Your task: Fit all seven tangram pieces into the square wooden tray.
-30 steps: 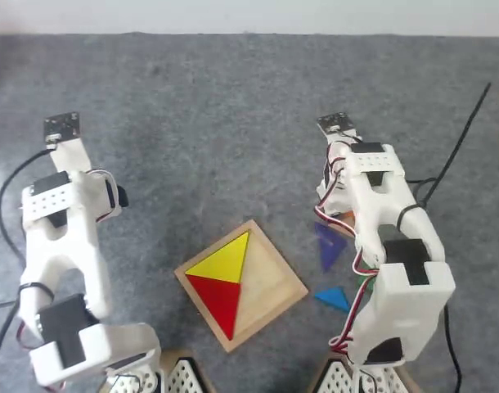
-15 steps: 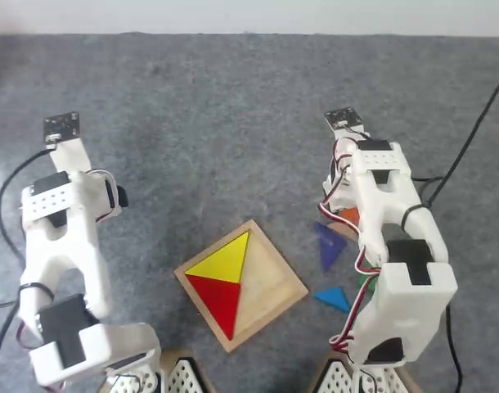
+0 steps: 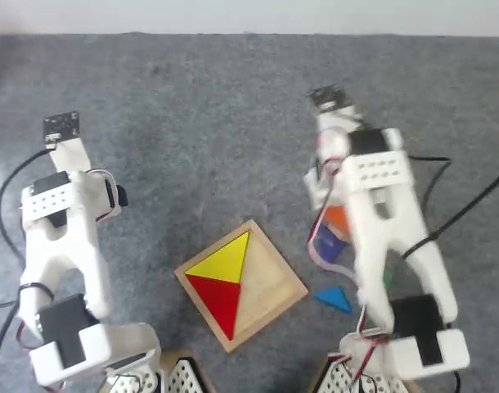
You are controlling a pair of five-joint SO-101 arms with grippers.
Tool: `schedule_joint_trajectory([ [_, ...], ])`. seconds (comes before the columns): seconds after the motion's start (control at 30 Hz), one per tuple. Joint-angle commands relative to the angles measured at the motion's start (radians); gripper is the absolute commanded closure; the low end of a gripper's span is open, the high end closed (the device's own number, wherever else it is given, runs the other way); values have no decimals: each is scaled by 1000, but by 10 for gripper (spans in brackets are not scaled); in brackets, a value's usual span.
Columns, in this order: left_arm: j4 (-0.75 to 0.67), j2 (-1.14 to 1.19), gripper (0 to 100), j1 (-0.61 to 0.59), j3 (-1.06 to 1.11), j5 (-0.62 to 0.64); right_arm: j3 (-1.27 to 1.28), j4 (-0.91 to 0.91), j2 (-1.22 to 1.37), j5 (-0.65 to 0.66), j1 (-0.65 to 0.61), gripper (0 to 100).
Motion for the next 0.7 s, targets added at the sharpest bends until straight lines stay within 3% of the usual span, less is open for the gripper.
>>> schedule_joint_trajectory([
  [0.0, -15, -15, 791, 3, -7, 17, 106, -107, -85, -61, -145, 970],
  [0.17, -14, -15, 791, 2, -5, 17, 170, -194, -87, -78, -216, 987],
  [0.3, -14, -15, 791, 2, -5, 17, 236, -251, -87, -193, -349, 986],
  [0.43, -15, -15, 791, 2, -5, 17, 302, -341, -87, -215, -450, 987],
  [0.67, -15, -15, 793, 2, -7, 17, 358, -398, -85, -256, -475, 991],
])
